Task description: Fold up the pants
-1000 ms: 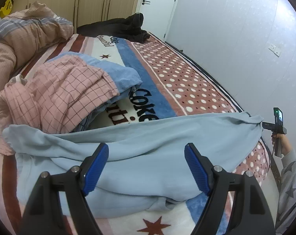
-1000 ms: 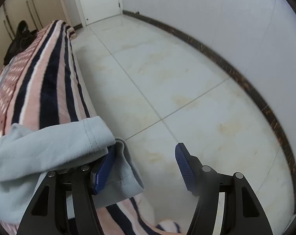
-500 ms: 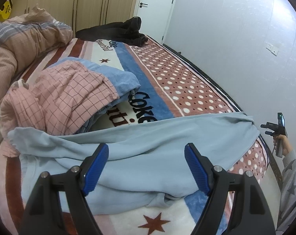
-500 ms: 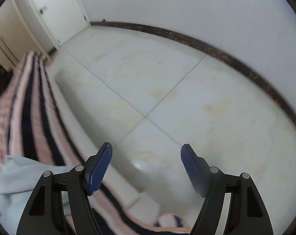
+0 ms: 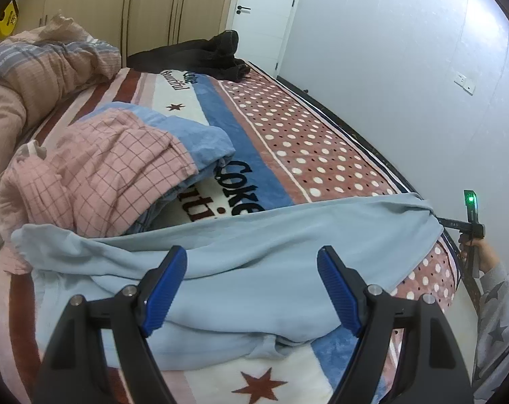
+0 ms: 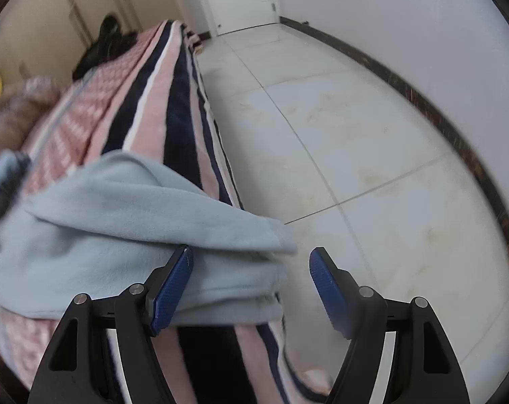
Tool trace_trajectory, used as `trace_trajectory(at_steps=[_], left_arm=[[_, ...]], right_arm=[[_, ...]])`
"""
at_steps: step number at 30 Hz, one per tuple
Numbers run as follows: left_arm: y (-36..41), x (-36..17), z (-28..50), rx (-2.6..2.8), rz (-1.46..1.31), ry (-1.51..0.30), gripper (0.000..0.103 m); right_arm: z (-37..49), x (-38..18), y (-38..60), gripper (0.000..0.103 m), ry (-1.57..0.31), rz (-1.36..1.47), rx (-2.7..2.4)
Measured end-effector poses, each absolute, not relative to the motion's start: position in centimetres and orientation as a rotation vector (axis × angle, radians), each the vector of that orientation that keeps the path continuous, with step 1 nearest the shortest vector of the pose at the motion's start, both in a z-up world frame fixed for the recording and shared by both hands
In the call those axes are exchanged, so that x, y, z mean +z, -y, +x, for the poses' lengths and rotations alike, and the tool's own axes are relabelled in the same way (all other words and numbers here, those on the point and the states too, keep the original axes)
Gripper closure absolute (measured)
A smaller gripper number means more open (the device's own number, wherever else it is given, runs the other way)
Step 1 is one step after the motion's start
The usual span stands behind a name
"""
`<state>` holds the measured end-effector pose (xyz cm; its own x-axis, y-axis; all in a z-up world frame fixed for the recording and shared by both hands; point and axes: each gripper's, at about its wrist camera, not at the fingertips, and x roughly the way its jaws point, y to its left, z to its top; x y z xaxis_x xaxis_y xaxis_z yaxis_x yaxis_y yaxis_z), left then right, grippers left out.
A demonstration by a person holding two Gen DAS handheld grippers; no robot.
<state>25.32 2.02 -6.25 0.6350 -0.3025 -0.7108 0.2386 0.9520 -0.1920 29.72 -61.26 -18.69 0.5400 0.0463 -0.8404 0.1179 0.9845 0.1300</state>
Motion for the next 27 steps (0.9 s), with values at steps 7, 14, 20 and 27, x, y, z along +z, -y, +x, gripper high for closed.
trace_trajectory(at_steps=[7, 14, 20, 27], left_arm=[[-3.1, -6.7, 25.7, -0.291, -0.098, -0.832, 0.026], [-3.7, -7.4, 26.3, -0.280, -0.105, -0.843, 0.026], [-4.5, -7.8, 26.4, -0.277, -0.110, -0.846, 0.026], [-5.0, -8.0, 26.2, -0.286, -0.136, -0.835, 0.026]], right_arm=[[32.9, -18.5, 60.6, 0.042, -0.959, 0.146, -0.057], [36.4, -19.4, 61.6, 0.042, -1.019, 0.202, -0.174], [36.7, -18.7, 61.5, 0.043, -1.021, 0.213, -0.201], [30.9, -14.1, 56.7, 0.091, -0.898, 0.195, 0.058]])
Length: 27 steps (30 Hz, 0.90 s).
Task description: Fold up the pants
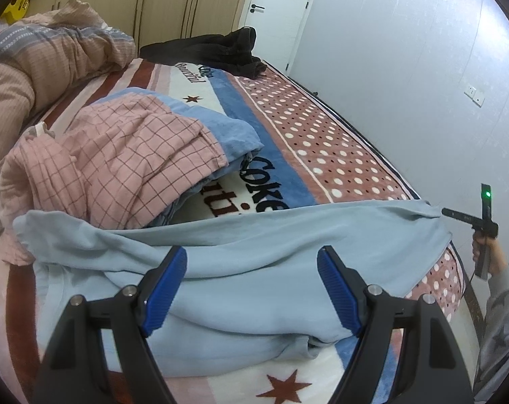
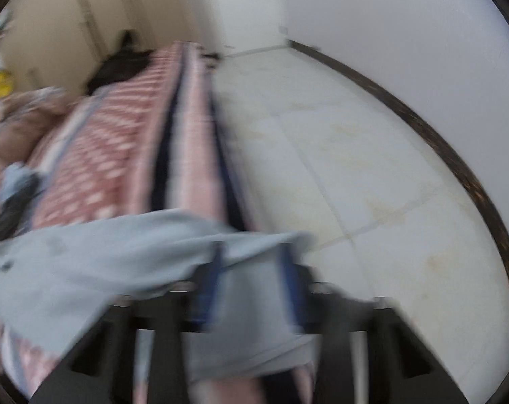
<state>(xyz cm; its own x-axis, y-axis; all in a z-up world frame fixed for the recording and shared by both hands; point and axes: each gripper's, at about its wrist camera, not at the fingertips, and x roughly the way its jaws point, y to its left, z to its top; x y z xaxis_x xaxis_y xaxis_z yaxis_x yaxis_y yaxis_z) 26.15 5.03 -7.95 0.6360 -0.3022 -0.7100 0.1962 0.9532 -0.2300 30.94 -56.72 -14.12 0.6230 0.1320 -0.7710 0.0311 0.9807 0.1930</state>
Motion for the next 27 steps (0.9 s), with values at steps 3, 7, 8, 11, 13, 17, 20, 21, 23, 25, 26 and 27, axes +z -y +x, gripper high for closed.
trace_trajectory(at_steps=[3, 7, 8, 11, 13, 17, 20, 21, 23, 25, 26, 27], left_arm=[[-5.3, -8.1, 25.9, -0.285, -0.147, -0.836, 0.024], [-5.9, -8.2, 25.6, -0.263, -0.144, -0.832, 0.023], [-6.3, -8.2, 25.6, -0.255, -0.149, -0.829, 0.022], [-7.4, -8.4, 25.6, -0.237, -0.171, -0.825, 0.022], [-8.0, -8.5, 25.5, -0.230, -0.182, -0.823, 0.022], [-9.0, -8.8, 25.5, -0.214, -0.186, -0.820, 0.022], [-9.5, -9.1, 25.6, -0.208, -0.194, -0.823, 0.022], [-9.6, -9.2, 25.6, -0.208, -0.195, -0.824, 0.022], [-9.7, -9.4, 25.7, -0.209, -0.193, -0.827, 0.022], [-9.7, -9.5, 25.6, -0.210, -0.187, -0.830, 0.022], [-9.7, -9.5, 25.5, -0.211, -0.184, -0.831, 0.022], [-9.7, -9.5, 25.4, -0.214, -0.180, -0.831, 0.022]], right_arm=[[29.8, -13.6, 53.5, 0.091, -0.883, 0.177, 0.180], [29.2, -14.0, 48.5, 0.091, -0.909, 0.118, 0.319], [29.2, -14.4, 47.8, 0.091, -0.924, 0.090, 0.321], [30.7, -15.5, 46.1, 0.092, -0.961, 0.026, 0.283], [32.0, -15.3, 46.4, 0.094, -0.957, 0.045, 0.244], [35.3, -15.2, 48.0, 0.094, -0.953, 0.065, 0.149], [37.3, -15.7, 48.8, 0.094, -0.958, 0.058, 0.057], [37.8, -15.9, 49.3, 0.094, -0.972, 0.058, 0.038], [38.3, -16.1, 50.0, 0.094, -0.990, 0.091, 0.026], [37.4, -15.3, 50.7, 0.091, -0.971, 0.108, 0.024], [36.8, -14.8, 51.1, 0.088, -0.957, 0.114, 0.024], [35.9, -14.1, 51.8, 0.085, -0.939, 0.130, 0.030]])
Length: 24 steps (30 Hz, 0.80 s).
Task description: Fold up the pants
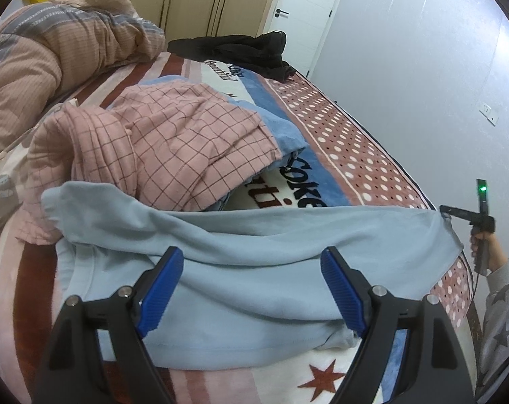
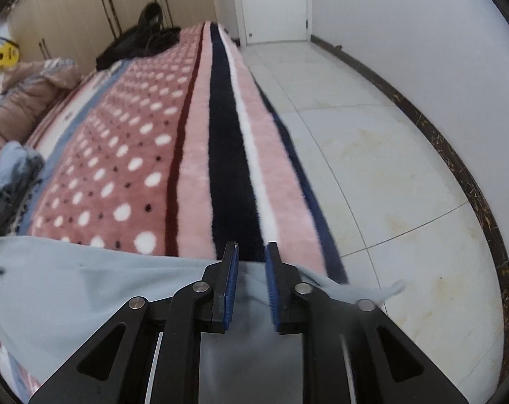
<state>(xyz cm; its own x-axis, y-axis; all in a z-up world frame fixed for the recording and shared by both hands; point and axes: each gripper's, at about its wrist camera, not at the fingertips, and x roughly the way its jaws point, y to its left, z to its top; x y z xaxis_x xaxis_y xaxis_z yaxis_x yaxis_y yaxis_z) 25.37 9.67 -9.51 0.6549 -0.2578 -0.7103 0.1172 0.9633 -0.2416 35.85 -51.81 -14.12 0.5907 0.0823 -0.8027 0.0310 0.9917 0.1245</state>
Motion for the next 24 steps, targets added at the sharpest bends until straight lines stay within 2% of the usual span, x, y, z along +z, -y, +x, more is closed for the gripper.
trace_trajectory(at_steps=[2, 4, 7, 11, 14, 18, 20, 22, 24], left_arm=[[-9.6, -9.4, 25.2, -0.218, -0.178, -0.826, 0.022], [-9.5, -9.1, 24.9, -0.229, -0.185, -0.817, 0.022], [-9.0, -8.8, 24.5, -0.249, -0.195, -0.812, 0.022], [-7.9, -8.2, 24.1, -0.265, -0.179, -0.810, 0.022], [-7.2, -7.8, 23.9, -0.271, -0.167, -0.811, 0.022], [-6.6, -7.4, 24.0, -0.267, -0.150, -0.813, 0.022], [-6.4, -7.3, 24.1, -0.266, -0.147, -0.811, 0.022], [-6.3, -7.3, 24.3, -0.264, -0.145, -0.810, 0.022], [-6.2, -7.5, 24.7, -0.258, -0.141, -0.814, 0.022]], right_arm=[[33.9, -13.3, 53.4, 0.064, -0.928, 0.179, 0.024], [31.7, -13.2, 55.7, 0.051, -0.934, 0.249, -0.002], [27.8, -14.2, 59.4, 0.050, -0.929, 0.395, -0.038], [24.0, -16.7, 62.7, 0.042, -0.904, 0.629, 0.002], [22.1, -18.2, 63.8, 0.042, -0.897, 0.727, 0.012], [22.7, -17.7, 63.2, 0.045, -0.845, 0.648, 0.002], [24.3, -17.3, 62.7, 0.069, -0.850, 0.594, 0.019], [26.6, -17.4, 61.9, 0.078, -0.891, 0.542, 0.019], [29.1, -18.0, 61.2, 0.078, -0.931, 0.513, 0.014]])
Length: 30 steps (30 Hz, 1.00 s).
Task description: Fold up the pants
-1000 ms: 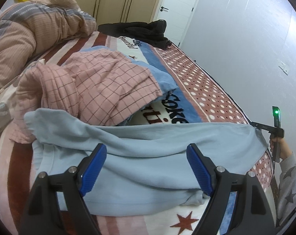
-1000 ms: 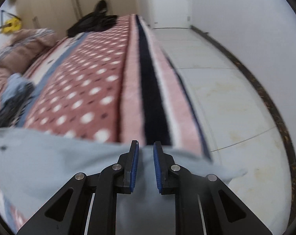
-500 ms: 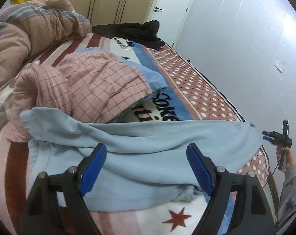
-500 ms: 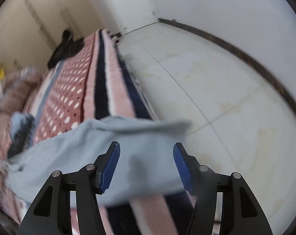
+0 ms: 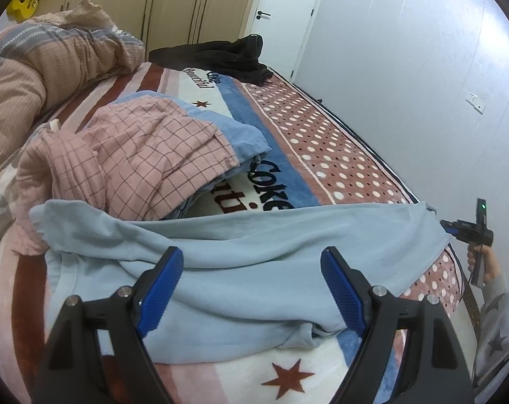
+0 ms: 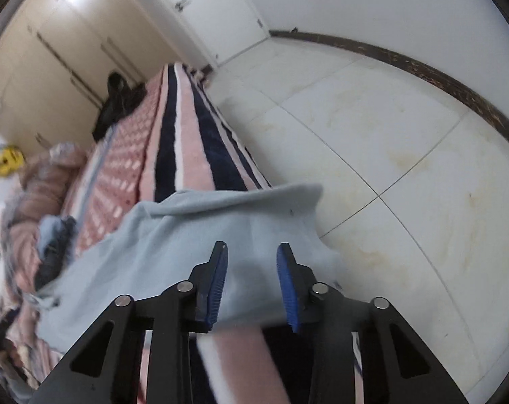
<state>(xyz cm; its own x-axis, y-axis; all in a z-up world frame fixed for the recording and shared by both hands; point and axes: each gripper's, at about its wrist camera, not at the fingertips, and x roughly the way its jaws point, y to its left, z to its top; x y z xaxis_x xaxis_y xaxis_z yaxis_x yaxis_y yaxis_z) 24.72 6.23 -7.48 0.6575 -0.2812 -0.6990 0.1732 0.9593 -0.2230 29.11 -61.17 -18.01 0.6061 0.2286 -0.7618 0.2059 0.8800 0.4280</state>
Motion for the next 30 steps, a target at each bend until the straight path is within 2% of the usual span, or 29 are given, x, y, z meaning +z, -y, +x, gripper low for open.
trace_trajectory(at_steps=[10, 16, 18, 20, 30], left_arm=[[-6.9, -9.2, 26.5, -0.219, -0.131, -0.844, 0.022], [-6.3, -9.3, 26.4, -0.230, -0.118, -0.848, 0.022], [-6.2, -9.1, 26.1, -0.235, -0.118, -0.842, 0.022], [-6.3, -8.9, 26.0, -0.242, -0.126, -0.838, 0.022], [-5.4, -7.4, 24.1, -0.274, -0.125, -0.815, 0.022]], right_arm=[[35.2, -18.9, 61.8, 0.076, -0.940, 0.499, -0.069], [34.0, -18.3, 62.5, 0.075, -0.947, 0.510, -0.079], [32.3, -18.0, 63.2, 0.060, -0.931, 0.547, -0.073], [30.2, -18.2, 64.1, 0.039, -0.924, 0.616, -0.063], [22.9, -19.8, 63.5, 0.037, -0.918, 0.844, 0.049]])
